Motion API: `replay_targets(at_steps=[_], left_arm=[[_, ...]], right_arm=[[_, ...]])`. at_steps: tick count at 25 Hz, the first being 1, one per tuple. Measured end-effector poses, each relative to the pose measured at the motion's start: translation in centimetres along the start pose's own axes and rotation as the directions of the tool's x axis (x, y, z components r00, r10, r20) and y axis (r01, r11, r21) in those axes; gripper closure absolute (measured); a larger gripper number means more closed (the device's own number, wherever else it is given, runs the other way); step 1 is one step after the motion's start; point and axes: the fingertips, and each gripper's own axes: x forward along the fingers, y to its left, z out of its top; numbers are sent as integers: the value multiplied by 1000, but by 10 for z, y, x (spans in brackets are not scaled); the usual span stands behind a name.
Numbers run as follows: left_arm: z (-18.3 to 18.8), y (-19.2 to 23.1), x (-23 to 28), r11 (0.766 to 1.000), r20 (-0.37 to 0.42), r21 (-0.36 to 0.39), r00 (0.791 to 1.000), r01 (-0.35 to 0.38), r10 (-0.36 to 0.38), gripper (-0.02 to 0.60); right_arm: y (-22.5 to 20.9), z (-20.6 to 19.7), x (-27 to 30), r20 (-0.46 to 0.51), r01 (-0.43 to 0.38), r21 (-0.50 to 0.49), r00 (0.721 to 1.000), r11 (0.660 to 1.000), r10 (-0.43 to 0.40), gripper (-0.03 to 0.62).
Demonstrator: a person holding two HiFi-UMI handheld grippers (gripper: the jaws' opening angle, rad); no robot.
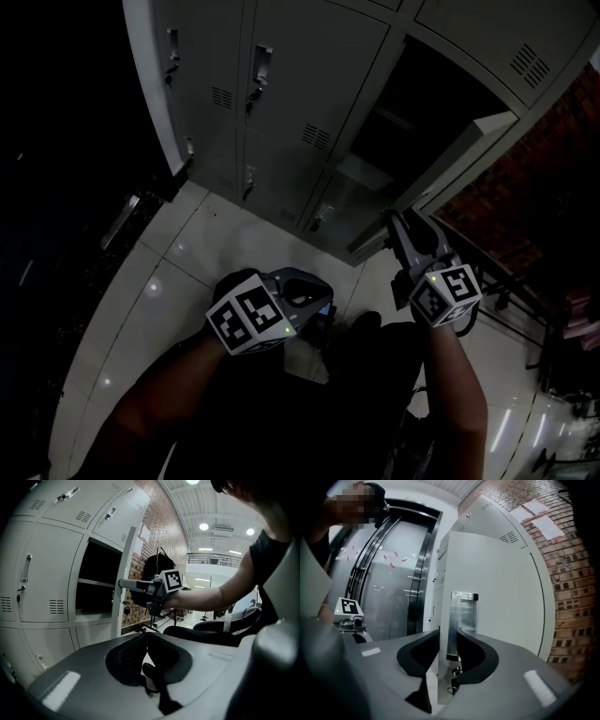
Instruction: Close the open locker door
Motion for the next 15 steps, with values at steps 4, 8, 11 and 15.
replay_targets(at_steps=[4, 8, 11, 15], left_arm=[[3, 0, -1, 1000, 9, -3, 1000, 0, 0, 569], [5, 1, 0, 1000, 11, -1, 1000, -1, 1, 569], [6, 0, 1, 1000, 10, 3, 1000, -2, 2, 569], [6, 0, 1, 1000, 15, -3, 1000, -1, 1, 569]], right_arm=[[-1, 3, 21, 7, 8, 26, 1000, 1000, -8, 480], [-6, 5, 42, 9, 25, 41, 1000, 999, -26, 484], [-10, 6, 59, 7, 40, 43, 999, 998, -40, 485], [-18, 8, 81, 7, 60, 45, 998, 997, -60, 488]])
